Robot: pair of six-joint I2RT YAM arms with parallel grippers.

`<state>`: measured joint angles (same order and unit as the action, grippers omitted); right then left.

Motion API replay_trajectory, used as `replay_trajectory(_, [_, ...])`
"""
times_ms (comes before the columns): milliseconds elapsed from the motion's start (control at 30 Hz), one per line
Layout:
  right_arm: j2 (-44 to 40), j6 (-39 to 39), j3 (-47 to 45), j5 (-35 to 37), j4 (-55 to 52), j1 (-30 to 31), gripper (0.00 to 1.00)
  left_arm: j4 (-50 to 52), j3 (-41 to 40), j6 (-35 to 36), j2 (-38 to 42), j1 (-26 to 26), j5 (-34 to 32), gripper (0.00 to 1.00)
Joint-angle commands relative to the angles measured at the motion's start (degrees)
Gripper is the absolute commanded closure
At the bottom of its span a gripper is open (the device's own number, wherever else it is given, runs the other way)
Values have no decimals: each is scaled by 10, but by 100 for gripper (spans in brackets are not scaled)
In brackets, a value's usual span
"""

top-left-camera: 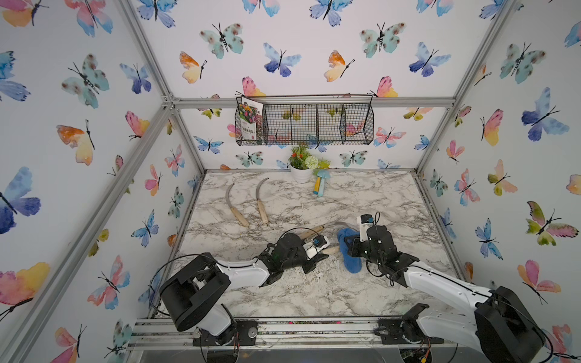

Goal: Wipe small sickles with rags
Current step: Wipe the small sickle.

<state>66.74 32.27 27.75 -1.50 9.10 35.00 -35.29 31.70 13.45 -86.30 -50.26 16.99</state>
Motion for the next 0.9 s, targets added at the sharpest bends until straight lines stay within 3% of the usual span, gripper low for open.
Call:
replay_trajectory(0, [4,-18,22,-18,-45,1,98,-33,0,-1,16,-1,17,100])
replay_trajectory(67, [11,-13,32,-37,-40,15,98,-31,2,-1,13,-1,17,100])
replay_trajectory(333, [26,4,70,4,-25,154,98,-30,3,-3,14,0,19,100])
replay_trajectory(567, [30,8,42,24,12,158,98,-28,3,-2,14,0,16,100])
replay_trajectory(700, [13,12,13,49,11,123,98,-27,3,-4,16,0,18,100])
replay_trajectory(867, [16,0,-38,-31,38,-8,98,-27,1,-4,20,0,19,100])
